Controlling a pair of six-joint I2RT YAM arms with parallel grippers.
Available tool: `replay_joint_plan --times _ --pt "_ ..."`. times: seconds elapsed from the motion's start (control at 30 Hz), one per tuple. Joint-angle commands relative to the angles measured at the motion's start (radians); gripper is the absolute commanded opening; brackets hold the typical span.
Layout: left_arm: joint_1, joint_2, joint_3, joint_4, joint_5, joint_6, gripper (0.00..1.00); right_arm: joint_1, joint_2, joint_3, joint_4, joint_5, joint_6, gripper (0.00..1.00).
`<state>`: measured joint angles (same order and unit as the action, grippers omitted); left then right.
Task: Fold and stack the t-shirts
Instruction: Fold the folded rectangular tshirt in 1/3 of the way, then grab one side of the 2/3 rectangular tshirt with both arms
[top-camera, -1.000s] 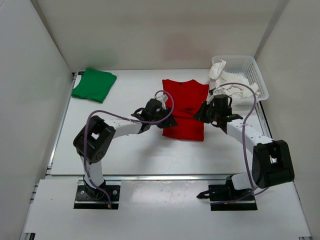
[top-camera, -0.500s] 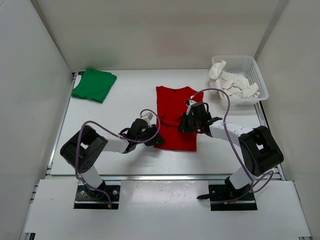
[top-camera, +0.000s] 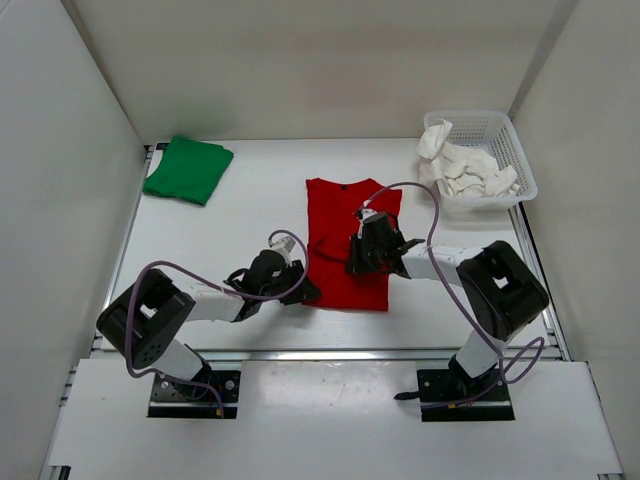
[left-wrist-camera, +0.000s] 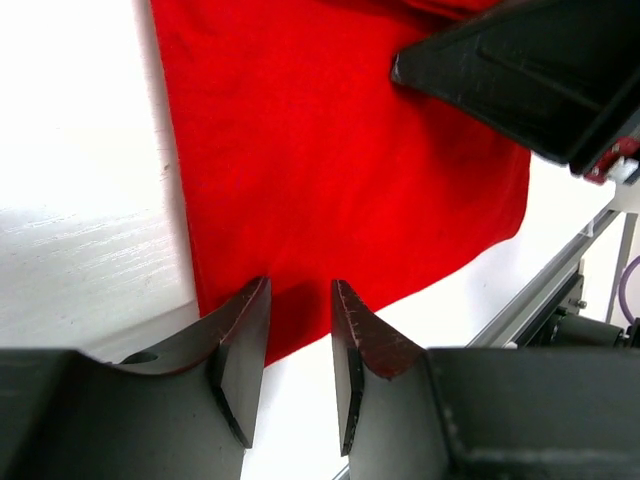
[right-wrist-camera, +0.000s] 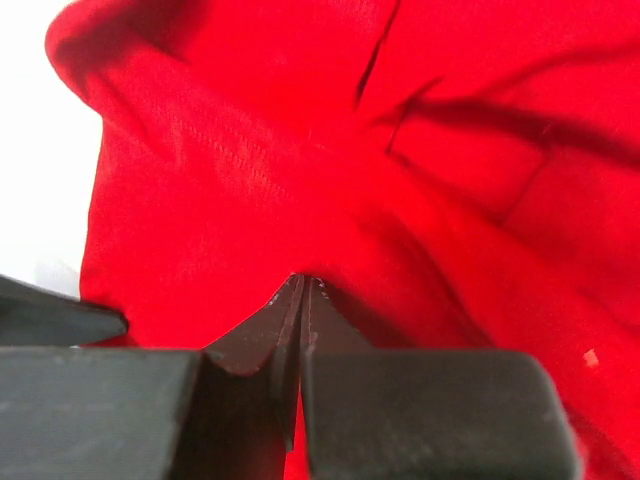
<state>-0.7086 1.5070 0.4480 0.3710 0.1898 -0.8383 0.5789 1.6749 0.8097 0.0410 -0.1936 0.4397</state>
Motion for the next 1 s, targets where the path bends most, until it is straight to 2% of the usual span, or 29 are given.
replay_joint_plan --times 0.0,0.1,0.23,0.33,0.5,0.6,0.67,0.8,0.9,0.97 --pt "-0.002 -0.028 -0.025 -0.003 -0.026 -0.005 0.42 -0.031 0.022 0.054 0.069 0.072 -0.032 0.00" --pt "0.006 -0.039 -0.046 -0.003 -0.030 -0.007 0.43 -0.100 0.061 0.164 0.050 0.112 -0.059 0.00" --pt "0.021 -0.062 -0.066 -0.007 -0.021 -0.004 0.43 -0.207 0.097 0.273 0.042 0.071 -0.036 0.00" --pt "0.031 -0.114 -0.063 -0.036 -0.023 0.008 0.43 -0.218 0.011 0.260 0.000 0.008 -0.021 0.00" --pt "0.050 -0.240 -0.045 -0.142 -0.070 0.060 0.46 -0.119 -0.294 -0.022 0.019 0.053 -0.003 0.00" --pt "0.078 -0.341 -0.063 -0.213 -0.107 0.090 0.50 -0.065 -0.398 -0.160 0.010 0.032 0.013 0.00" --pt "0.090 -0.373 -0.077 -0.237 -0.128 0.108 0.51 -0.028 -0.440 -0.275 0.010 0.025 0.034 0.00" --pt "0.094 -0.367 -0.133 -0.241 -0.113 0.117 0.52 -0.062 -0.504 -0.449 0.057 0.002 0.082 0.00" --pt "0.066 -0.352 -0.164 -0.216 -0.127 0.105 0.55 -0.103 -0.517 -0.512 0.108 -0.044 0.087 0.00" --pt "0.055 -0.326 -0.167 -0.213 -0.124 0.110 0.57 -0.102 -0.506 -0.515 0.070 -0.030 0.071 0.00"
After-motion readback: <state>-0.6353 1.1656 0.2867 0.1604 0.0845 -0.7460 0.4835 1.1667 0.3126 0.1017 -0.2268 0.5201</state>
